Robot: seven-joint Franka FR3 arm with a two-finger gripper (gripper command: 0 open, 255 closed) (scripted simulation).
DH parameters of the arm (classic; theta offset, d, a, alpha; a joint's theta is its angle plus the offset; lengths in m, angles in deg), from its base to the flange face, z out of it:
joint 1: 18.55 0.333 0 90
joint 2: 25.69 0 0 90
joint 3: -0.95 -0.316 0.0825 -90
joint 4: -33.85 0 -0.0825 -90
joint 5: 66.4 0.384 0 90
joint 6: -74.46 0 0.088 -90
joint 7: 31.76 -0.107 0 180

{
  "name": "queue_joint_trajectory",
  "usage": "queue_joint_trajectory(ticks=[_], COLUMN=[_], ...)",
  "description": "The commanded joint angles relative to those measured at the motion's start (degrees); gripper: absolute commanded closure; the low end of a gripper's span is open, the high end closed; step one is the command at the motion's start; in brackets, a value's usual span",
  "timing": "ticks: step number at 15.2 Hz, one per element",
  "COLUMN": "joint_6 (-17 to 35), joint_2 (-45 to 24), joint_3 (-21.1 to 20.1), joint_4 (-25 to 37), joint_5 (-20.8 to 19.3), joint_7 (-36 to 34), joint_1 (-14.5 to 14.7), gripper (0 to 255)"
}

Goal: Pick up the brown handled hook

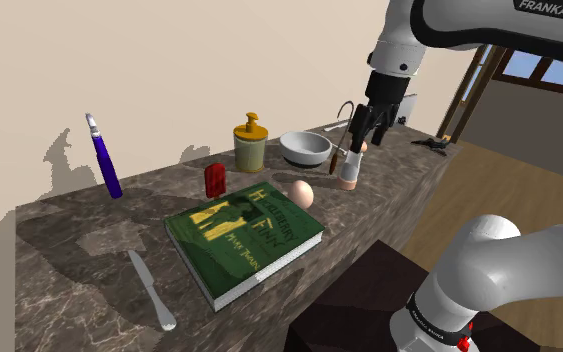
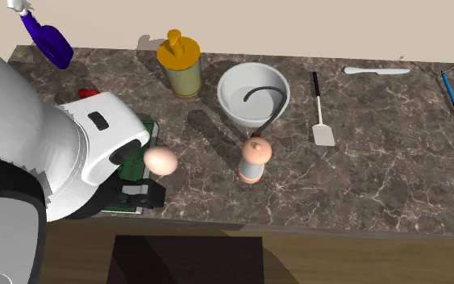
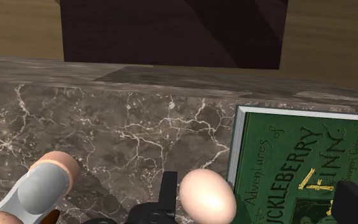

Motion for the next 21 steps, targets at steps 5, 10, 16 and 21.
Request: queue_joint_trajectory(ticks=[5,10,16,21], joint_6=[9.88,22.87,39.22,52.91], joint_2=[0.45,-1.19,-6.64,-13.85], joint_3=[2.24,5.38,9.68,13.91], joint_4=[-6.06,-11.94,-16.18,-17.09], joint_5=[-2.14,-4.36,-6.05,-5.93], joint_7=[2.37,5.15,8.56,11.98], joint_1=[-1.67,-3.83,-6.07,-6.85], gripper=[0,0,0,0])
